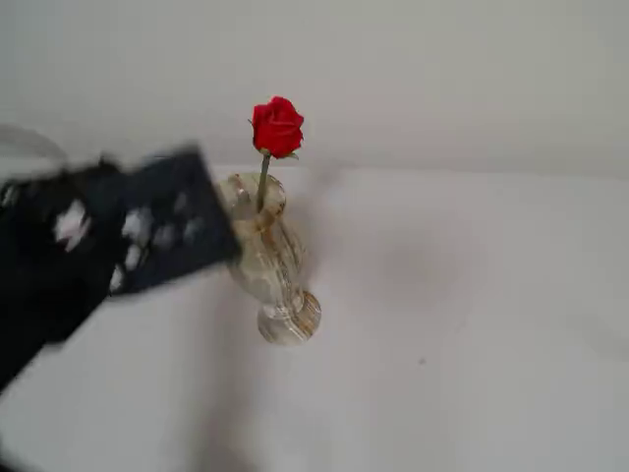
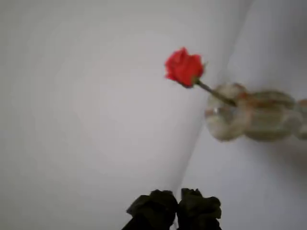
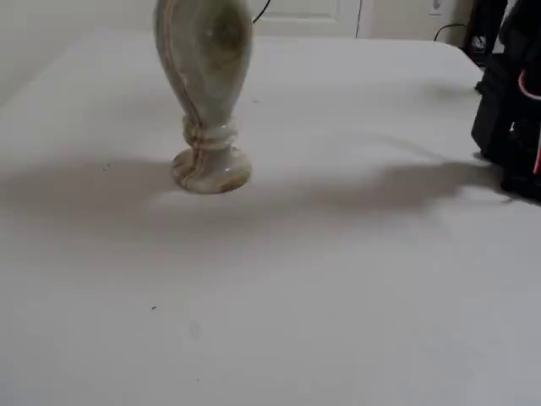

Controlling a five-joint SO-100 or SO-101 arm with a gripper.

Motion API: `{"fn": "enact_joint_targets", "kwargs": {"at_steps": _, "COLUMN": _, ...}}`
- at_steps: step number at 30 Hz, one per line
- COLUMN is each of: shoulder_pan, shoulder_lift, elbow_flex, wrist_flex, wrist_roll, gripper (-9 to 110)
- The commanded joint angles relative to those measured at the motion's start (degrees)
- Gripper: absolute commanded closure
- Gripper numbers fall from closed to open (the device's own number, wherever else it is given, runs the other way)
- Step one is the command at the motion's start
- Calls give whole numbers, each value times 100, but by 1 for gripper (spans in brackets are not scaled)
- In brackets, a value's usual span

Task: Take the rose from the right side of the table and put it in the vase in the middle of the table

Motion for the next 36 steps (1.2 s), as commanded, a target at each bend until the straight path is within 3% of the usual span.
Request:
{"fn": "enact_joint_targets", "kwargs": {"at_steps": 1, "shoulder_pan": 123, "shoulder_lift": 2241, "elbow_flex": 3735, "wrist_flex": -1178, "wrist_roll": -44, "gripper": 102}}
{"fn": "enact_joint_targets", "kwargs": {"at_steps": 12, "shoulder_pan": 97, "shoulder_lift": 5379, "elbow_flex": 8640, "wrist_flex": -2663, "wrist_roll": 105, "gripper": 102}}
{"fn": "enact_joint_targets", "kwargs": {"at_steps": 17, "shoulder_pan": 105, "shoulder_lift": 6319, "elbow_flex": 10134, "wrist_flex": -2769, "wrist_roll": 79, "gripper": 102}}
{"fn": "enact_joint_targets", "kwargs": {"at_steps": 36, "shoulder_pan": 343, "shoulder_lift": 6328, "elbow_flex": 12709, "wrist_flex": -3120, "wrist_roll": 18, "gripper": 102}}
